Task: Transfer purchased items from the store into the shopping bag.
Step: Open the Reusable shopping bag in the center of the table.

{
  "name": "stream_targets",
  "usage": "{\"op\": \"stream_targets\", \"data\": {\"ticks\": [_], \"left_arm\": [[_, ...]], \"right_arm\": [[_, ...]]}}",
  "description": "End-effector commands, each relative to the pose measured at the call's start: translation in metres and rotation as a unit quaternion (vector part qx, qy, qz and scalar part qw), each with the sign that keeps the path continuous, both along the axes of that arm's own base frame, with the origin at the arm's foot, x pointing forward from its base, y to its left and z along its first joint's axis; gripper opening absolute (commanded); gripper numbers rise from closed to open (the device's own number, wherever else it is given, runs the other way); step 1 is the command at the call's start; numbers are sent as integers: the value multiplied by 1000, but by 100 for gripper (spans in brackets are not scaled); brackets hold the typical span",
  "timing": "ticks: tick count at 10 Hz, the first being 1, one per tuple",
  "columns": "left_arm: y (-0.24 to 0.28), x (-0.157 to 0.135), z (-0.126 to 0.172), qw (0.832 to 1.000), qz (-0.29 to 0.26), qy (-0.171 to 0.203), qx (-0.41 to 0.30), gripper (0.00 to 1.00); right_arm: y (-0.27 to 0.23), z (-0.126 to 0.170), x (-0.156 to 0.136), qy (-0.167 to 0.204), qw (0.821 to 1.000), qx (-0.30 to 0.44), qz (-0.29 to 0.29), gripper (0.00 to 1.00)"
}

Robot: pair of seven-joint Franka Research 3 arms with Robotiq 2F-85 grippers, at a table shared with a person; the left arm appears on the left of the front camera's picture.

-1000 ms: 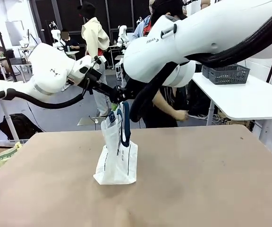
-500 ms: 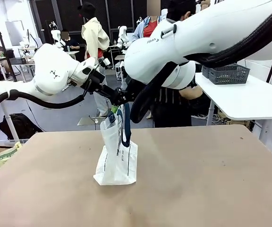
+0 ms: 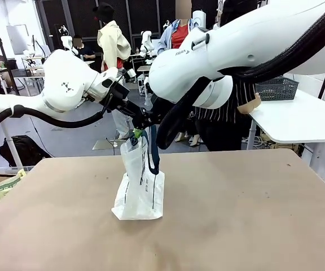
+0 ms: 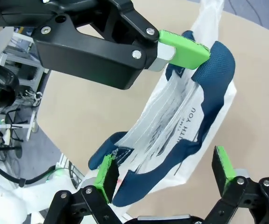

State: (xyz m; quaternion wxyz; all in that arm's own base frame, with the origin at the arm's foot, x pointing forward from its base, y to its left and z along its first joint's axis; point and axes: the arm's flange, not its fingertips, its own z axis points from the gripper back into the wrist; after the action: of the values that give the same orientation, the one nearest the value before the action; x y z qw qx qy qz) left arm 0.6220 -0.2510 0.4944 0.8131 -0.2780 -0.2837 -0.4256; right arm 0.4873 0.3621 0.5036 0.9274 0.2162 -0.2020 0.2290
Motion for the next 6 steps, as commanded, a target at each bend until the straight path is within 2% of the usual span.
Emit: {"op": "stream_targets", "data": {"ticks": [1, 6], "left_arm": [[-39, 33, -1, 999, 19, 14, 32, 100], [-36, 34, -7, 996, 37, 27, 73, 100]], "right_arm": [[-1, -1, 6, 10, 1000, 1, 8, 100], [0, -2, 8, 9, 1000, -4, 5, 100]]}}
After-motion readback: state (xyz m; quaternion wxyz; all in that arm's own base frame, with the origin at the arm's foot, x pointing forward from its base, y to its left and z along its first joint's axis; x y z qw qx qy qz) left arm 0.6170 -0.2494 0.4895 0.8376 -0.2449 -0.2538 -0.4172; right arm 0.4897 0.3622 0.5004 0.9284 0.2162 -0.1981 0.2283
